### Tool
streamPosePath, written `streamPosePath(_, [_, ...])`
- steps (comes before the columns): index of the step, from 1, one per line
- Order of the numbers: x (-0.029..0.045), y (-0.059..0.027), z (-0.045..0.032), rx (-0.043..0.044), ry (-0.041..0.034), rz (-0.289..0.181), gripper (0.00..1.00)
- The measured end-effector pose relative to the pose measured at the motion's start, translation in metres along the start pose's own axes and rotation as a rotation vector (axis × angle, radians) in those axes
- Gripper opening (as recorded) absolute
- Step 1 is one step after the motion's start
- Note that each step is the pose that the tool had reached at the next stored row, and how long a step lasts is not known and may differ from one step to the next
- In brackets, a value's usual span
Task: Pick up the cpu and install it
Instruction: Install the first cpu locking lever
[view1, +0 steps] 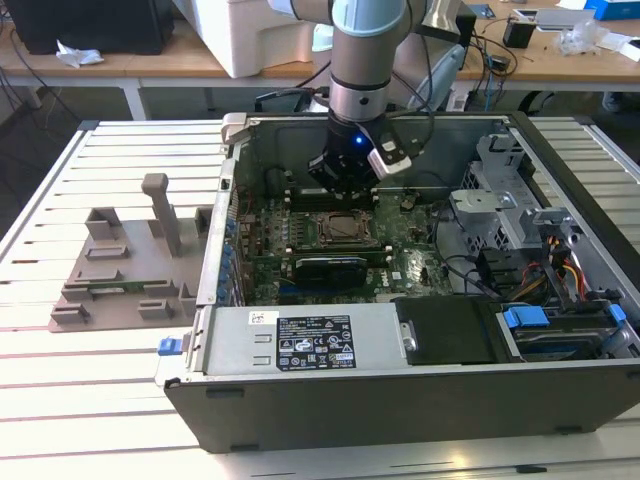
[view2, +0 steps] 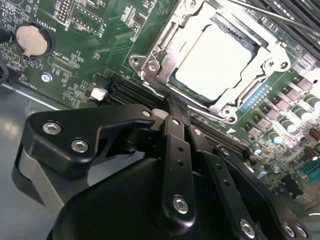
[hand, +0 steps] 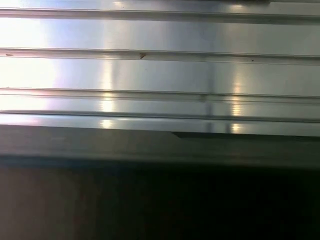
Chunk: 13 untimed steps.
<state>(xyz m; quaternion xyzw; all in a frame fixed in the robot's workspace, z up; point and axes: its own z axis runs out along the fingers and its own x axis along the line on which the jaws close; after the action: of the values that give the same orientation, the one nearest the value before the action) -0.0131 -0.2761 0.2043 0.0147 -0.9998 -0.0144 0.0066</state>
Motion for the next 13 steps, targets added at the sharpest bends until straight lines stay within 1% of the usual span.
streamPosePath(1, [-0.0008,-0.0004,0.0006,0.0005,0.0002,0.0,0.11])
streamPosePath(2, [-0.0019,-0.0005,0.0018,-0.0013,-0.0013,0.0,0.11])
streamPosePath(3, [-0.0024,-0.0006,0.0025,-0.001,-0.0006,0.0,0.11])
streamPosePath(7, [-0.0028,-0.0006,0.0026,-0.0004,-0.0003,-0.001,0.11])
streamPosePath(8, [-0.0029,-0.0003,-0.0006,-0.001,-0.0011,-0.001,0.11])
streamPosePath(10, [-0.0027,-0.0004,-0.005,0.0009,-0.0003,-0.001,0.11])
streamPosePath(11, [-0.0026,-0.0018,-0.0055,0.0014,-0.0005,-0.001,0.11])
streamPosePath(13, [-0.0024,-0.0084,-0.0057,0.0045,-0.0003,-0.001,0.11])
